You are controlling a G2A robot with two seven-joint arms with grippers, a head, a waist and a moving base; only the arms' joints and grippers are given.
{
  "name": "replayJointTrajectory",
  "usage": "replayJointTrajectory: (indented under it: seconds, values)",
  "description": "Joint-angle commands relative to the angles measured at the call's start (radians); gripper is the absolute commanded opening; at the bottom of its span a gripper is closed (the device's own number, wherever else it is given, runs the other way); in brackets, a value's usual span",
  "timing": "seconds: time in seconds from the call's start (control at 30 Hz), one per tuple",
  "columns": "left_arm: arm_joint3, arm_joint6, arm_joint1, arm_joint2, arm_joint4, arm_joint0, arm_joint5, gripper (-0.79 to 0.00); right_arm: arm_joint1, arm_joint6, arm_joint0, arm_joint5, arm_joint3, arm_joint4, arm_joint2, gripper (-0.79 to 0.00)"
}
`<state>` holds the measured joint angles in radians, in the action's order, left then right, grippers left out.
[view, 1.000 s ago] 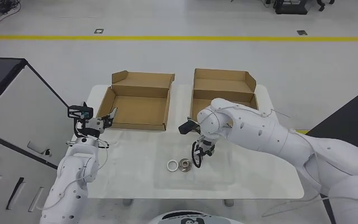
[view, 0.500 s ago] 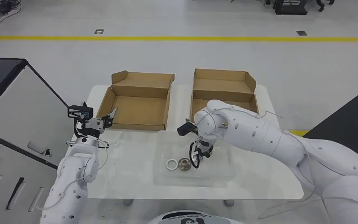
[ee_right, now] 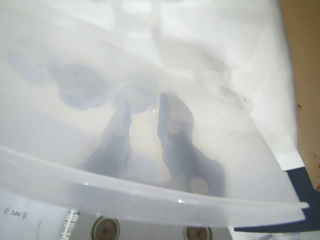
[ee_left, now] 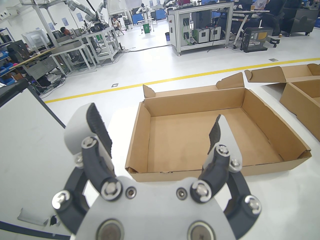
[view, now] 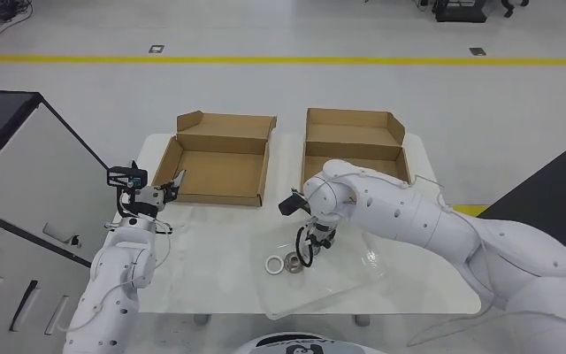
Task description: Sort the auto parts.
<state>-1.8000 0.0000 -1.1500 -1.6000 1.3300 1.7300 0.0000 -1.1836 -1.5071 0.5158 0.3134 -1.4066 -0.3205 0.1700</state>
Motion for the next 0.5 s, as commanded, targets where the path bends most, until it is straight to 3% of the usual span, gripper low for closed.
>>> replayJointTrajectory:
  seconds: [0.0,0.47]
  values:
    - [0.0,0.0,0.0,0.0,0.0,0.0,0.0,0.0,0.003,0.005,-0.001,0.005,-0.007,0.003,0.0,-0.496]
    - [0.0,0.0,0.0,0.0,0.0,0.0,0.0,0.0,0.042,0.032,0.009,0.032,-0.063,0.0,0.0,-0.502]
